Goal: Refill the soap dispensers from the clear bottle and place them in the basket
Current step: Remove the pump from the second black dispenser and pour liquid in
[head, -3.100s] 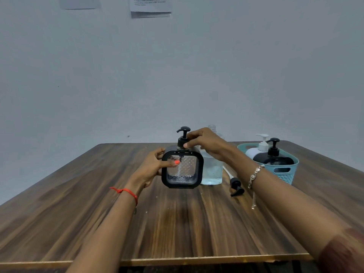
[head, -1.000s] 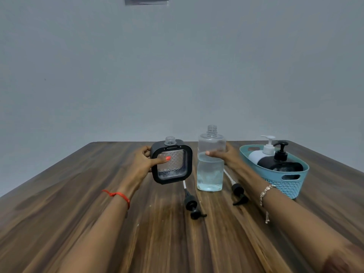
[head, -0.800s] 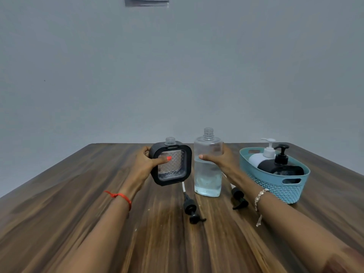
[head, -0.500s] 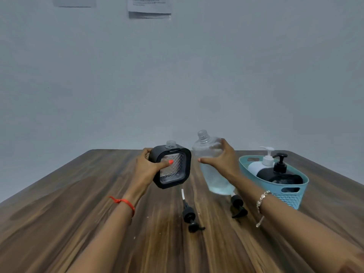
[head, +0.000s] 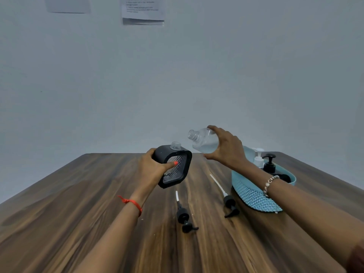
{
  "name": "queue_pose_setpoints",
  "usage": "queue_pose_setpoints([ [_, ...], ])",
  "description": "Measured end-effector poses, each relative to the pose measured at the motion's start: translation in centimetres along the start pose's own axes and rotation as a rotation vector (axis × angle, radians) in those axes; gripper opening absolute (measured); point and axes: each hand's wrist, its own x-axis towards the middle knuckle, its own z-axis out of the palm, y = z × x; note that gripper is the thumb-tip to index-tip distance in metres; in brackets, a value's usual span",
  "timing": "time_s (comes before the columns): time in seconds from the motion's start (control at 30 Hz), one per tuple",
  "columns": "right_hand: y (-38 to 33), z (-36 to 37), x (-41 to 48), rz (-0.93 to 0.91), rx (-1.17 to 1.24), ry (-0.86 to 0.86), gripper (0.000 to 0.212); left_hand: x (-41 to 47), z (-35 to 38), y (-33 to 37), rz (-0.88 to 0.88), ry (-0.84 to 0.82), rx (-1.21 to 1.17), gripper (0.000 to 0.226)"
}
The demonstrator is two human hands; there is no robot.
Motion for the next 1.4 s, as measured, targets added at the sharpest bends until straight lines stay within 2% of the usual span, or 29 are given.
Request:
queue_pose_setpoints([
  [0.5,0.1,-0.8,-0.3,-0.091,-0.209,-0.063,0.078,-1.0,1.2,1.3,0.109,0.017,0.189,0.046],
  [1.4,-0.9,-1.3,-0.6,-0.149,-0.365,-0.072,0.078,-2.5,0.7,2.0,0.118,0.014,0.175,0.045],
])
